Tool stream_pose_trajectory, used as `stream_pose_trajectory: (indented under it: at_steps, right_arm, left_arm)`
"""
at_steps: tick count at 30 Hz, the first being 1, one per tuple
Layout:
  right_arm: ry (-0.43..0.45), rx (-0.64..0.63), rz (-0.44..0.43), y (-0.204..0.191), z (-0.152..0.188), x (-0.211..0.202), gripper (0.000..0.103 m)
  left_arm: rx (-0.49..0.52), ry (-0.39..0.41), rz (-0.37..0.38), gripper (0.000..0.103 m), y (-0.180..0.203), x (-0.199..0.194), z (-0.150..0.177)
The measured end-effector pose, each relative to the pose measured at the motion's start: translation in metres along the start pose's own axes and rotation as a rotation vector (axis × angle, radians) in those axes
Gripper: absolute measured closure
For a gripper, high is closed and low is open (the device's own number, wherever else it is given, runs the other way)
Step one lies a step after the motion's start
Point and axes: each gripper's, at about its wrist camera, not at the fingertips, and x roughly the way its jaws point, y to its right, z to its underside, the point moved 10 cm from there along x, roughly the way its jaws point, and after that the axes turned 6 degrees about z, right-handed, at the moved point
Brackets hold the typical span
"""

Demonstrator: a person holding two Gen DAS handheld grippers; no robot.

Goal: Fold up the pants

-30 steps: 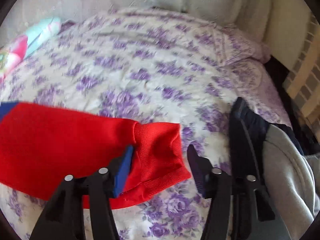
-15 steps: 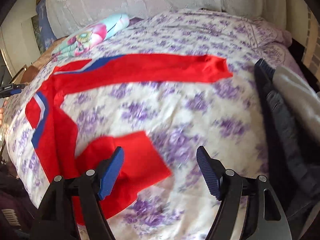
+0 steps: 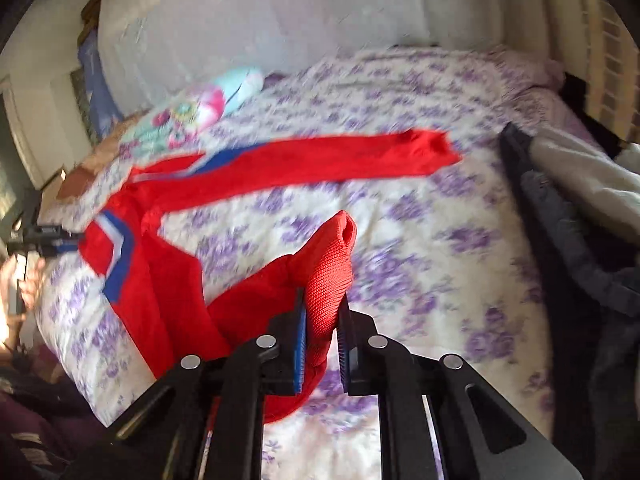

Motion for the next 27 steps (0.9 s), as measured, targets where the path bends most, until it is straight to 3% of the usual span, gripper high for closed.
stream_pose_trajectory:
  at_steps: [3,5,6,7,8,9,10,17,21,25,27]
  right_arm:
    - [0.079,0.088,0.071,0.035,-0.010,-0.023,0.090]
    - [0.109,0.150,0.112,0.059,-0.009,-0.032,0.090]
    - [0.098,0.174,0.125,0.068,-0.003,-0.029,0.090]
    - [0.079,0.195,0.138,0.075,0.006,-0.023,0.090]
    - [0.053,0.214,0.146,0.081,0.015,-0.015,0.090]
    - [0.024,0.230,0.149,0.085,0.025,-0.005,0.090]
    - [0.002,0.242,0.149,0.088,0.034,0.004,0.090]
    - [0.033,0.262,0.118,0.082,0.031,0.001,0.090]
    - [0.020,0.229,0.110,0.075,0.027,-0.019,0.090]
    - [-0.053,0.189,0.110,0.069,0.049,-0.009,0.089]
    - [-0.109,0.180,0.132,0.074,0.068,0.005,0.083]
  left_arm:
    - [-0.026,0.008,-0.006,0.038,0.005,0.010,-0.006]
    - [-0.068,0.024,0.006,0.037,0.004,0.016,-0.008]
    - [-0.079,0.044,0.004,0.042,0.003,0.016,-0.009]
    - [-0.084,0.065,-0.011,0.068,0.002,0.015,-0.010]
    - [-0.087,0.073,-0.008,0.080,0.002,0.014,-0.009]
    - [-0.096,0.073,0.026,0.089,0.005,0.013,-0.007]
    - [-0.099,0.088,0.037,0.091,0.006,0.010,-0.005]
    - [-0.059,0.172,0.000,0.093,0.016,-0.042,0.003]
    - [-0.033,0.167,-0.047,0.093,0.013,-0.073,0.028]
    - [-0.062,0.118,-0.088,0.090,-0.014,-0.057,0.052]
    - [-0.099,0.087,-0.090,0.083,-0.028,-0.042,0.064]
